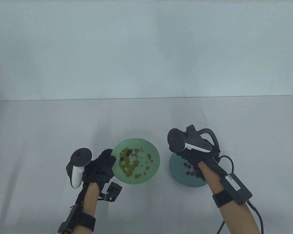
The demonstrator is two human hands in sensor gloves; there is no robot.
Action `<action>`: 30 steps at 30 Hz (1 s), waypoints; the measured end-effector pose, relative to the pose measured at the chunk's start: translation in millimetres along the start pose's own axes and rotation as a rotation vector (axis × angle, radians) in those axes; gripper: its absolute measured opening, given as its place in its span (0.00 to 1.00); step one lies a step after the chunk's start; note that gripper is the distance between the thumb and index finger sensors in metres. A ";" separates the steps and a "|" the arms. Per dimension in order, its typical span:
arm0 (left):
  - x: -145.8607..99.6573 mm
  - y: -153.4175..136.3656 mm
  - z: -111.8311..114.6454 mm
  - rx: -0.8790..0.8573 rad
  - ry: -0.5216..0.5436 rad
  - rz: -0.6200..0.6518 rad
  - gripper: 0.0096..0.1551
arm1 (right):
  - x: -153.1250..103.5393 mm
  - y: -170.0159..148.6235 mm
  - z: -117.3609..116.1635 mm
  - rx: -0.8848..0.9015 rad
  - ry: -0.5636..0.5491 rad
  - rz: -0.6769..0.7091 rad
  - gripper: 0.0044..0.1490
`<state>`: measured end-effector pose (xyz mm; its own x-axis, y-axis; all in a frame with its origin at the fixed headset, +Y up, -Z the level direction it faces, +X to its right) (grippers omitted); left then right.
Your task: Pick cranberries with hand pinch into plate
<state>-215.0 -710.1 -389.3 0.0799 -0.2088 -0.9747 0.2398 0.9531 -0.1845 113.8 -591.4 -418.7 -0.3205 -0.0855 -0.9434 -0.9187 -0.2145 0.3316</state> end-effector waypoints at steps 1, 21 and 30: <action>0.1 0.0 -0.1 -0.001 0.001 0.000 0.32 | -0.9 -8.0 -9.7 0.005 0.022 -0.022 0.31; -0.5 0.3 -2.0 -0.004 0.006 0.001 0.32 | 2.2 -48.3 -133.4 -0.028 0.299 -0.184 0.30; -0.6 0.2 -2.6 0.001 0.009 0.001 0.32 | 4.6 -50.8 -150.3 -0.013 0.339 -0.204 0.30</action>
Point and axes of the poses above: the tracker on the back of each hand, its own y axis roughly to the thumb side, its own x axis roughly from the wrist to the fingertips, z = x × y, the point moved 2 cm from there along x, roughly from the wrist to the fingertips, and after that the axes turned 8 degrees about -x, right-handed, at the moved point
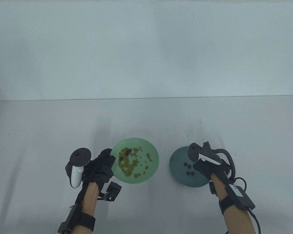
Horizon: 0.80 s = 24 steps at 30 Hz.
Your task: Pick cranberries with hand pinch into plate
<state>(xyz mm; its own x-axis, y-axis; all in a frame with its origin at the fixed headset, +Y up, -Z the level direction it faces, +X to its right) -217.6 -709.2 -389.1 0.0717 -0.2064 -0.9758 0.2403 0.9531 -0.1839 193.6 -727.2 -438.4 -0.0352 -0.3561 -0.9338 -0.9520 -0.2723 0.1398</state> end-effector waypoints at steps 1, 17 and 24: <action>0.0 -0.1 0.0 -0.002 0.001 0.000 0.32 | 0.4 -0.3 -0.6 0.003 0.001 -0.002 0.30; 0.3 -0.9 1.0 -0.009 -0.006 -0.005 0.32 | -28.2 -2.0 66.4 -0.030 -0.130 0.020 0.31; 0.6 -0.6 1.9 -0.004 -0.011 0.000 0.32 | -47.8 25.2 123.9 -0.080 -0.253 0.079 0.31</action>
Point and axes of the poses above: the tracker on the back of each hand, its own y axis roughly to the thumb side, its own x axis roughly from the wrist to the fingertips, z = x × y, the point moved 2 cm from there along x, roughly from the wrist to the fingertips, and after that the axes turned 8 degrees about -x, right-handed, at the moved point
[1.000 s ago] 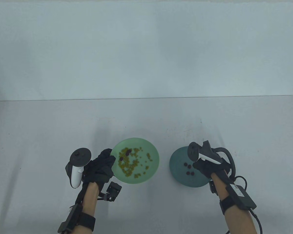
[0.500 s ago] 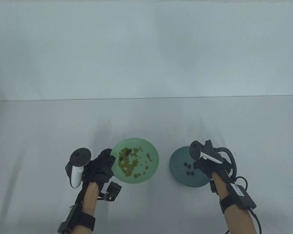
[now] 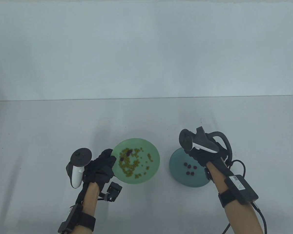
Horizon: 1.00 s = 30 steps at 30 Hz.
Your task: Pick cranberries with hand pinch into plate
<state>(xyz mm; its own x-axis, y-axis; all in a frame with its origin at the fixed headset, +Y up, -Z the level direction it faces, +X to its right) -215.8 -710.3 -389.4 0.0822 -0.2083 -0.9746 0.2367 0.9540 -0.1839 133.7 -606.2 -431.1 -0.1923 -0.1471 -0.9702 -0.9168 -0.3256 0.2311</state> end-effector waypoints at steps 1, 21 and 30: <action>0.0 0.0 0.2 -0.001 -0.001 0.000 0.32 | 0.5 6.6 8.5 -0.005 -0.019 0.015 0.31; 1.0 0.6 3.8 0.002 -0.014 0.008 0.32 | 15.0 139.8 61.6 -0.004 -0.148 0.315 0.31; 0.8 0.7 3.6 -0.003 -0.012 0.008 0.32 | 20.7 169.5 46.8 -0.007 -0.109 0.375 0.30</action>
Point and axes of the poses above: the tracker on the back of each hand, its own y axis roughly to the thumb side, its own x axis roughly from the wrist to the fingertips, z = x × y, the point moved 2 cm from there along x, roughly from the wrist to the fingertips, and after that the axes turned 8 degrees about -x, right-handed, at the moved point
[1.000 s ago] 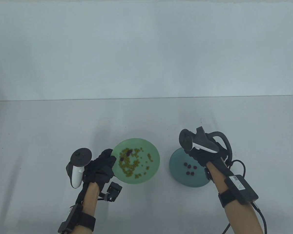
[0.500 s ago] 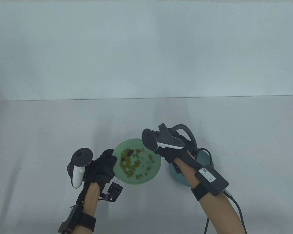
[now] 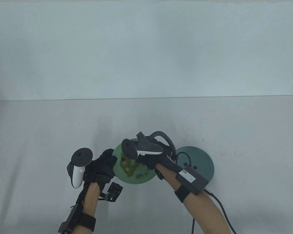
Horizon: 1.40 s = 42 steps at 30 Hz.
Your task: Pick cranberries with hand pinch into plate
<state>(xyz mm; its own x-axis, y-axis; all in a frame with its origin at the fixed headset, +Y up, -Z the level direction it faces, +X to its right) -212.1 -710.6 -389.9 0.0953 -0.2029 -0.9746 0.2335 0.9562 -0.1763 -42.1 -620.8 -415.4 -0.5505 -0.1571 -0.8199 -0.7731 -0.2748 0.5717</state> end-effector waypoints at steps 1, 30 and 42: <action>0.1 0.1 0.1 0.000 0.000 0.000 0.32 | 1.3 1.9 -1.9 -0.002 0.007 0.005 0.30; -0.5 0.9 -1.8 -0.008 0.002 0.001 0.32 | 4.1 7.8 -5.9 0.008 0.007 0.016 0.28; -1.0 0.3 -3.1 -0.030 0.010 0.000 0.32 | 3.2 17.0 -8.6 -0.080 -0.009 0.024 0.29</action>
<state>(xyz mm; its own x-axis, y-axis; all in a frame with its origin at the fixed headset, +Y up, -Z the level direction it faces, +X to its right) -215.2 -709.4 -389.4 0.0853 -0.2008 -0.9759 0.2042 0.9622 -0.1802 -54.3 -634.1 -408.5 -0.5718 -0.1559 -0.8055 -0.7322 -0.3458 0.5867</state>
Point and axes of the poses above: the tracker on the back of each hand, its own y axis roughly to the thumb side, its own x axis roughly from the wrist to the fingertips, z = x × y, the point moved 2 cm from there along x, roughly from the wrist to the fingertips, and after that the axes turned 8 degrees about -x, right-handed, at the moved point
